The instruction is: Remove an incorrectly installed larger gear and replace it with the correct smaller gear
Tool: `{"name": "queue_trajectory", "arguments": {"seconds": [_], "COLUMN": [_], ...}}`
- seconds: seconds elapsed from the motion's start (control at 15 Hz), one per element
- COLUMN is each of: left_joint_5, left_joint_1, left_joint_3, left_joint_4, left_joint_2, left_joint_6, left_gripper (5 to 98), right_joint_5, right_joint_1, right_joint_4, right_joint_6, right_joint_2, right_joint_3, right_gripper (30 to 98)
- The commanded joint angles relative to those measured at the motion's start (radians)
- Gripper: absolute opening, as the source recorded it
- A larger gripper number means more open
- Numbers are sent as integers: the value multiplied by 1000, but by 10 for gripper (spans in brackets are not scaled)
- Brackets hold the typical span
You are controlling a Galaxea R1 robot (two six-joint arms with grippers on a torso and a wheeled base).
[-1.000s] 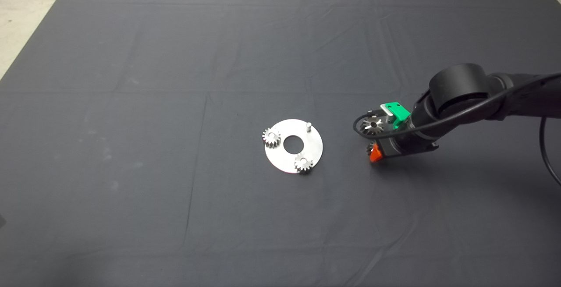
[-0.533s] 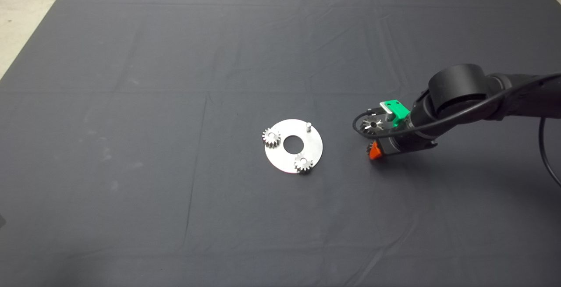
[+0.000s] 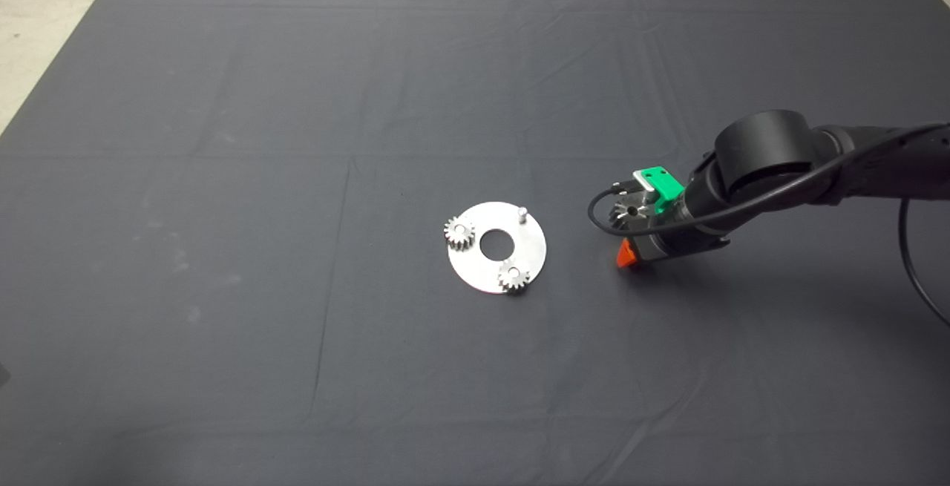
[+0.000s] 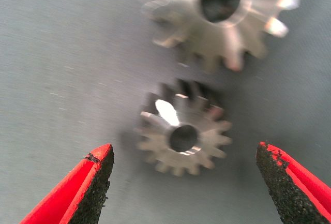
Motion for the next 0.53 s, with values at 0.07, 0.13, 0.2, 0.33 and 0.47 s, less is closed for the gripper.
{"name": "queue_trajectory", "arguments": {"seconds": [0.07,0.13,0.2,0.33,0.47], "left_joint_5": [4,4,4,4,4], "left_joint_1": [1,1,1,1,1], "left_joint_3": [14,14,14,14,13], "left_joint_4": [-16,-16,-16,-16,-16], "left_joint_2": [-5,-5,-5,-5,-5], "left_joint_6": [-5,-5,-4,-4,-4], "left_gripper": [843,843,843,843,843], "right_joint_5": [-100,-101,-102,-101,-100], "right_joint_1": [11,11,11,-1,-3], "right_joint_4": [-63,-63,-64,-80,-92], "right_joint_6": [-2,-1,-1,-4,-6], "right_joint_2": [11,11,11,6,0], "right_joint_3": [-2,-2,-2,-3,-3], "right_gripper": [730,730,730,730,730]}}
